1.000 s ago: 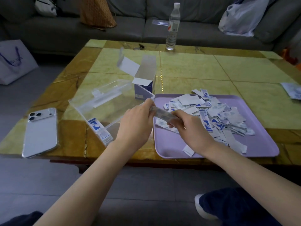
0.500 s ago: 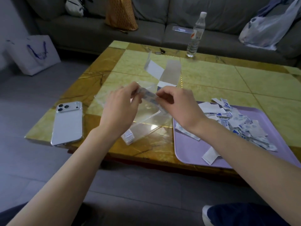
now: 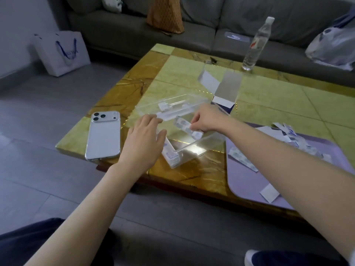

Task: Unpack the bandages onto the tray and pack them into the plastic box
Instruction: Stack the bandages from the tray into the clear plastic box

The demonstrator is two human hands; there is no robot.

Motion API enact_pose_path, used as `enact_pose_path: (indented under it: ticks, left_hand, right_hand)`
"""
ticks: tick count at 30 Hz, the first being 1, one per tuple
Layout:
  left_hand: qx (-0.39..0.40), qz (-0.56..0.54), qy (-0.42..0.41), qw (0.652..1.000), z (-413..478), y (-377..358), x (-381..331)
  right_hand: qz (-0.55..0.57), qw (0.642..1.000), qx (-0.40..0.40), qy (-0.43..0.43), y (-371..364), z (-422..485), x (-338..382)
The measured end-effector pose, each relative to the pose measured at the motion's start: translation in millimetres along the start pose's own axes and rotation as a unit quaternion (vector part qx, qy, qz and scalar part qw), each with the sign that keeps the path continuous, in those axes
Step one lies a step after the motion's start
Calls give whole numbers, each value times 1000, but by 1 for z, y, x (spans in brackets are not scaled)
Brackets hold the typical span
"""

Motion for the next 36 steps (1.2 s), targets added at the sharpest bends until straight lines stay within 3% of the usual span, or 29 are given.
enact_pose_path:
  ticks: [4,11,36]
  left_hand:
    - [9,17,-8,1000,-3,-3,-1]
    - [15,20,-14,1000,-5,-2,-1]
    - [11,37,-11,999,-6,-2,-1]
  right_hand:
    - [-13,996,80,-47,-13,10,9]
    - [45,988,134,-67,-29,6,25]
    - [51,981,166,-85,-42,10,39]
Point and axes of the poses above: each hand's wrist, its own z-axis towards the middle knuckle, its own y-axis out of the back of the hand, x = y × z, the point moved 1 cm from there along z, towards the middle knuckle
